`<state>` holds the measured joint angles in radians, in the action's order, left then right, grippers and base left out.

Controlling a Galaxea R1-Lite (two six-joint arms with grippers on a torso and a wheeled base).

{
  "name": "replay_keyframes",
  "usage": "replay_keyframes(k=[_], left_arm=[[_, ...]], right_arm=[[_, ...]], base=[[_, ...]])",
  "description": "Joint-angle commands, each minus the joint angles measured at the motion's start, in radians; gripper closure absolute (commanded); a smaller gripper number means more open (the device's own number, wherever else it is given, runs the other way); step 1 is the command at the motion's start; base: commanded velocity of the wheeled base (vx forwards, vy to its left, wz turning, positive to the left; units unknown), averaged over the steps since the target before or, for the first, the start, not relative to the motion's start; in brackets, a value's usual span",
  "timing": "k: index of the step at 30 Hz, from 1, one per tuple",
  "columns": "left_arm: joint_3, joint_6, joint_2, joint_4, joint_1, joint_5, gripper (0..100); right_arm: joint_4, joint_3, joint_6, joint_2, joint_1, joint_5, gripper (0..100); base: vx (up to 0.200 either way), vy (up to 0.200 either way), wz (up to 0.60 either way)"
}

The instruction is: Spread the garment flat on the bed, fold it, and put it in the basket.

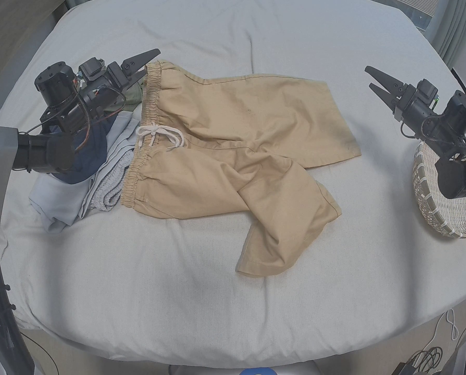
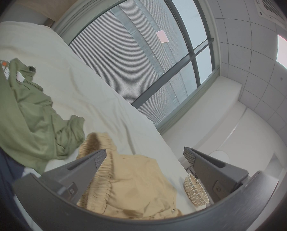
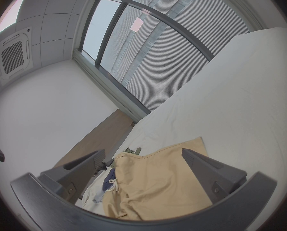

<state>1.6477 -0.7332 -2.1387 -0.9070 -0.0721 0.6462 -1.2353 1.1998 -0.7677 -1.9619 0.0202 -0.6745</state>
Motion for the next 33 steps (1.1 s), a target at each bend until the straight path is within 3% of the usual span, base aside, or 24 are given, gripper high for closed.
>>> replay_keyframes(k=[1,7,9,10,16,20,24,29,33], left_arm=[[-0.055,0.000,0.053,-0.003,0.054,0.001,0],[-0.256,0.001,0.177,-0.026,0.100,0.012,0],[-0.394,0.000,0.267,-0.058,0.101,0.023,0],[-0.565,-0.003,0.382,-0.084,0.097,0.043,0],[-0.914,-0.034,0.645,-0.099,0.077,0.181,0],[-1.005,-0.134,0.737,-0.101,0.071,0.219,0],[-1.051,-0.166,0.777,-0.105,0.069,0.222,0],[-1.079,-0.166,0.777,-0.141,0.063,0.221,0],[-1.092,-0.167,0.777,-0.179,0.063,0.221,0]], right_arm=[[-0.029,-0.097,-0.001,0.083,0.049,0.001,0],[-0.023,-0.290,0.004,0.172,0.113,0.003,0],[-0.015,-0.399,0.011,0.209,0.149,0.003,0],[-0.015,-0.517,0.033,0.238,0.178,0.006,0],[-0.027,-0.753,0.128,0.238,0.210,0.013,0],[-0.027,-0.859,0.143,0.239,0.262,0.013,0],[-0.029,-0.939,0.165,0.236,0.325,0.015,0],[-0.047,-0.953,0.242,0.175,0.319,0.015,0],[-0.145,-0.944,0.261,0.110,0.282,0.016,0]], base=[[0.000,0.000,0.00],[0.000,0.000,0.00],[0.000,0.000,0.00],[0.000,0.000,0.00],[0.000,0.000,0.00],[0.000,0.000,0.00],[0.000,0.000,0.00],[0.000,0.000,0.00],[0.000,0.000,0.00]])
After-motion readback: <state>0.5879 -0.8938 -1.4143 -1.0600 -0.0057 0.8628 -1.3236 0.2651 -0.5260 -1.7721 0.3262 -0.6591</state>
